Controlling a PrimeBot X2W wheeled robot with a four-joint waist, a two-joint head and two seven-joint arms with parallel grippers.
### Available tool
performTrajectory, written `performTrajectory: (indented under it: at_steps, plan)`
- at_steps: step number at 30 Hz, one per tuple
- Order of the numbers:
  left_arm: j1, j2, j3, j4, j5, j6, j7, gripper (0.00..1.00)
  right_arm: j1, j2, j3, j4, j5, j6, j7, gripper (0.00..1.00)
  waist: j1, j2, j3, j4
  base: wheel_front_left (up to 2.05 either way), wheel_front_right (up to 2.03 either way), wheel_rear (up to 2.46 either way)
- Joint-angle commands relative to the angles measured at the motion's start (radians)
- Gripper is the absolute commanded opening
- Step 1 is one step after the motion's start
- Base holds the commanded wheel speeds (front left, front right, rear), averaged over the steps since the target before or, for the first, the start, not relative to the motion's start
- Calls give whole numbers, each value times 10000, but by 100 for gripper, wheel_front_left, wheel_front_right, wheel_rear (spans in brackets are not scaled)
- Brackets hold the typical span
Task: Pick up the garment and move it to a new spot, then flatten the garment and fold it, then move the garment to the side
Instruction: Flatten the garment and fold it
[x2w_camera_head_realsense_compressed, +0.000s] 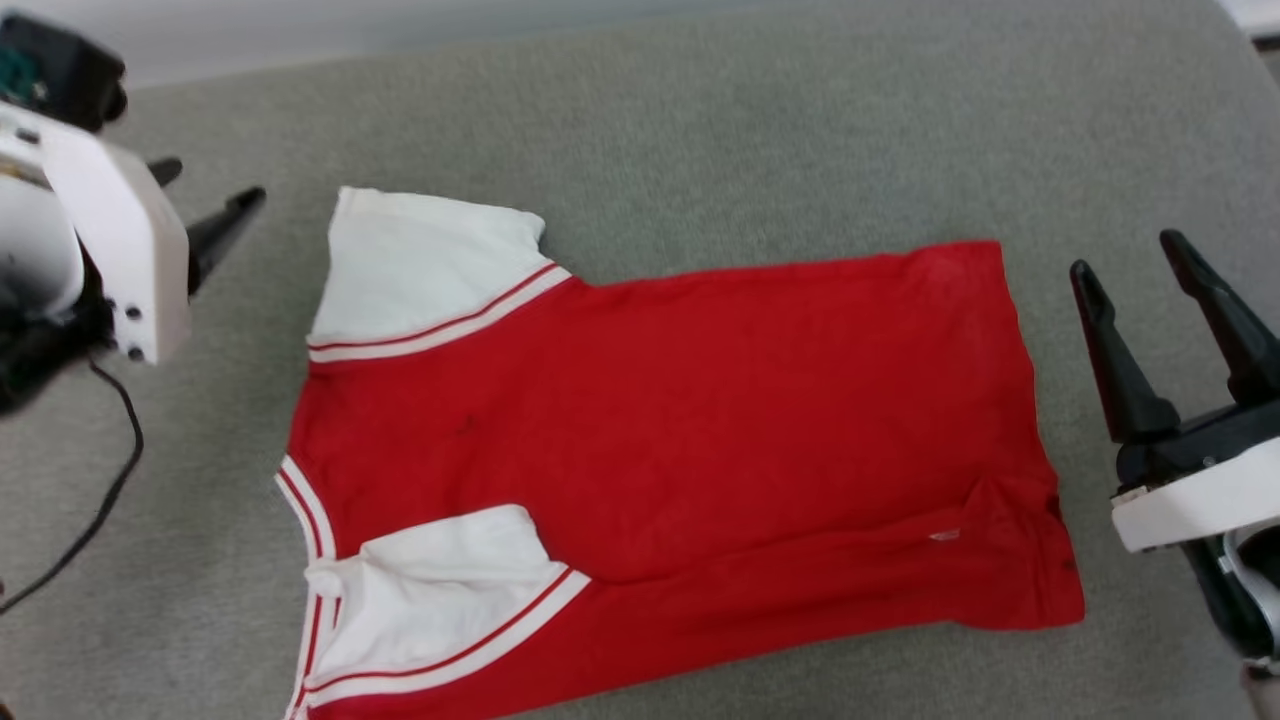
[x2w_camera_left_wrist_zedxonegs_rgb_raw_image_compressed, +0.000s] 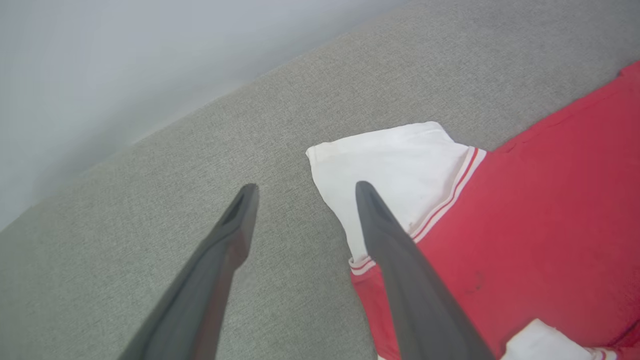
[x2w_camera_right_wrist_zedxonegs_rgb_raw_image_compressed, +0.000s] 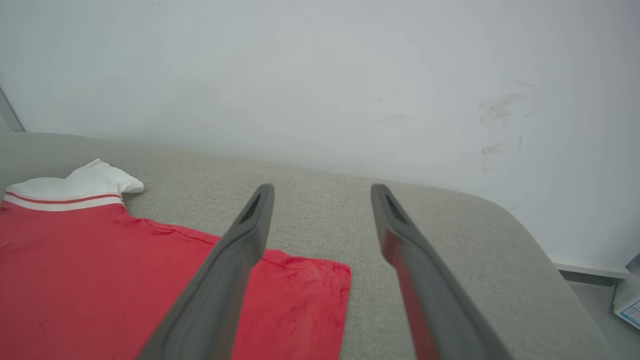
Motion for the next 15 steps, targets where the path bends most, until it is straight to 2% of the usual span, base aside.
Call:
performTrajectory:
  at_steps: [1,7,15]
  plan:
    - [-332,-109,41,103,-67,-59,233,100,224,260,-162,-306,-188,-8,43,100,0,0,535,-226,0,0,0]
    - [-1657,-328,-59,657,-159,-144,1851,100,683,1059,-405,-1433,-801,-8,502,100,0,0,1380,-612,0,0,0]
    - [-3071,-519,-393,1087,-338,-335,4221,100,256,1328,-291,-1907,-978,-8,616,100,0,0,2482,-1124,0,0,0]
